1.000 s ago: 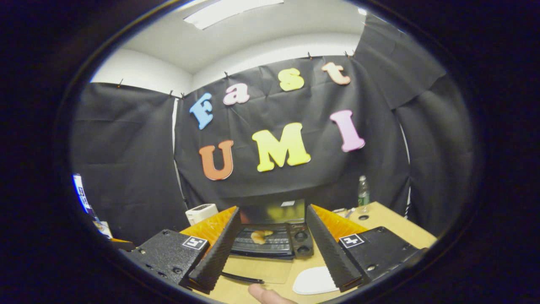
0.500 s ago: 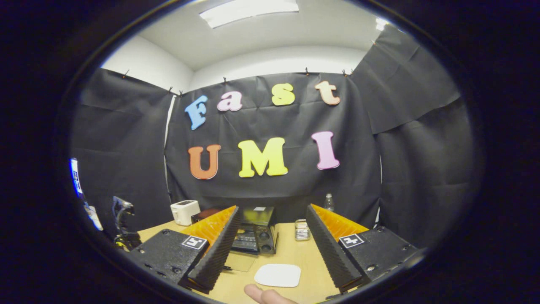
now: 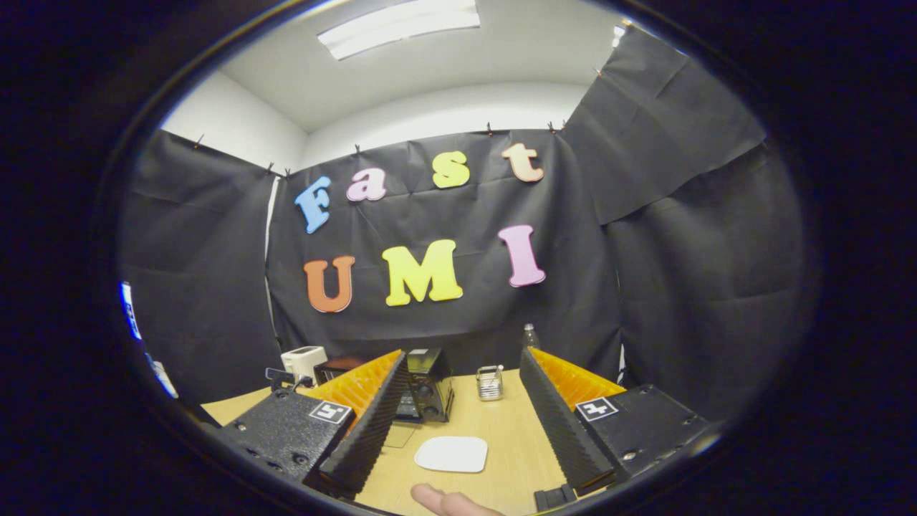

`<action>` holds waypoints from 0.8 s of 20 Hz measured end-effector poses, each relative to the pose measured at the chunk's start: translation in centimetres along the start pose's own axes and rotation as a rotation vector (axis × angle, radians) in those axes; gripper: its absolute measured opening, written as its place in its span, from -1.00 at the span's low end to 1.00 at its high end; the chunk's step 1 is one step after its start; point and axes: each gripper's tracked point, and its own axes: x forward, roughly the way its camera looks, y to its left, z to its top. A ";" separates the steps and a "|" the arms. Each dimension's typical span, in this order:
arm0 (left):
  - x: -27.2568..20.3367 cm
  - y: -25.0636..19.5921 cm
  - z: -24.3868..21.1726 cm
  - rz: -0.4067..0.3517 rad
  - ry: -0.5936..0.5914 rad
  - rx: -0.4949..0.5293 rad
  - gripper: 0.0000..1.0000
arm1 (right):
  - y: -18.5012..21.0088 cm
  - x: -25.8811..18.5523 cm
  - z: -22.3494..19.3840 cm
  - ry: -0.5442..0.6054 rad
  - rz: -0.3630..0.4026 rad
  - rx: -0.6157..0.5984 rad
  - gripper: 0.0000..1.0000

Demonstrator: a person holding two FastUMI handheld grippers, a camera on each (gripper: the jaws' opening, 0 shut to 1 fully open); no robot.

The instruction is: Open the electric oven with the left hand, put the food in, and close the electric oven.

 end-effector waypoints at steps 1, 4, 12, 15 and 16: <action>0.4 0.0 -0.6 0.006 0.023 0.002 0.89 | 0.0 0.0 0.0 -0.004 0.004 -0.006 0.96; 1.5 0.2 -1.6 0.024 0.064 0.017 0.89 | 0.0 -0.1 -0.7 -0.005 0.018 -0.021 0.89; 1.8 -0.1 -1.5 0.041 0.101 0.017 0.92 | 0.3 0.3 -2.7 0.045 0.069 -0.046 0.96; 1.4 -0.3 -1.1 0.037 0.099 0.007 1.00 | 0.0 0.2 -2.7 0.041 0.059 -0.043 0.96; 1.3 -0.4 -0.9 0.035 0.097 0.010 0.93 | 0.0 0.2 -2.8 0.042 0.059 -0.041 0.96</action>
